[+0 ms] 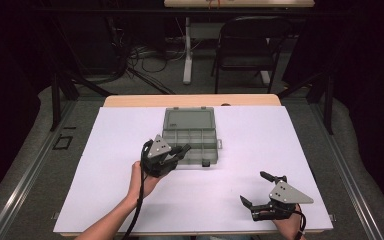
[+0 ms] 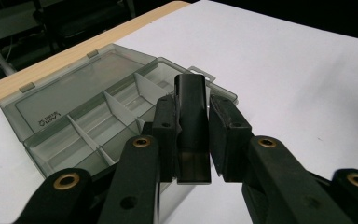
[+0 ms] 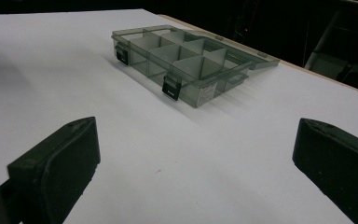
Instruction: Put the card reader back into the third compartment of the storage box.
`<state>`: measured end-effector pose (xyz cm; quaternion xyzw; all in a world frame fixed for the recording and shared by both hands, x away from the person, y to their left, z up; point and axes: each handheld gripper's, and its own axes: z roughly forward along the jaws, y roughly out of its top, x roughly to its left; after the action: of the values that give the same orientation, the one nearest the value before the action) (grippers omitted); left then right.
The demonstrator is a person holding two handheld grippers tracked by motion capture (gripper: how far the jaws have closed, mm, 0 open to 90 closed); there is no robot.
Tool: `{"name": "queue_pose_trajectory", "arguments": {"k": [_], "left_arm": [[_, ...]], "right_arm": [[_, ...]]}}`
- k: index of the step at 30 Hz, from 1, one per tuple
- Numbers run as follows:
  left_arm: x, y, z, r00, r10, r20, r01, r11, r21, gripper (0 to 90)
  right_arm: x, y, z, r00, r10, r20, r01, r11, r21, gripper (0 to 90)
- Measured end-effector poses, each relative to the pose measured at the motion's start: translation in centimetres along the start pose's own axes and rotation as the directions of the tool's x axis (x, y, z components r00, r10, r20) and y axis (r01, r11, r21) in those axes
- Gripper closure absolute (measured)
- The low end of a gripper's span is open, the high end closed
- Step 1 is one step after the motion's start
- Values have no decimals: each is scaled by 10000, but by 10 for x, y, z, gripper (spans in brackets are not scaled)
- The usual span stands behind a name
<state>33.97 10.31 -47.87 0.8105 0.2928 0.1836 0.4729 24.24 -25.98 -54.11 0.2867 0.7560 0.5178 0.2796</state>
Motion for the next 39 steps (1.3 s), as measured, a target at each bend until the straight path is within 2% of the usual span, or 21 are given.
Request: {"name": "queue_pose_trajectory", "arguments": {"k": [8,20,39], "left_arm": [[9,8,3,9999,-162,-46,161,9997,-175,733],[17,16,18,9995,-279,-163,277,9996,-97,733],[29,24,42,9968,-703,-393,706,9975,58,733]], "right_arm": [[0,0,0,10000,-39,12,39,10000,-21,0],[-1,0,0,10000,48,40,-48,10000,-16,0],[-2,-1,0,9999,103,73,-103,9999,-15,0]]}}
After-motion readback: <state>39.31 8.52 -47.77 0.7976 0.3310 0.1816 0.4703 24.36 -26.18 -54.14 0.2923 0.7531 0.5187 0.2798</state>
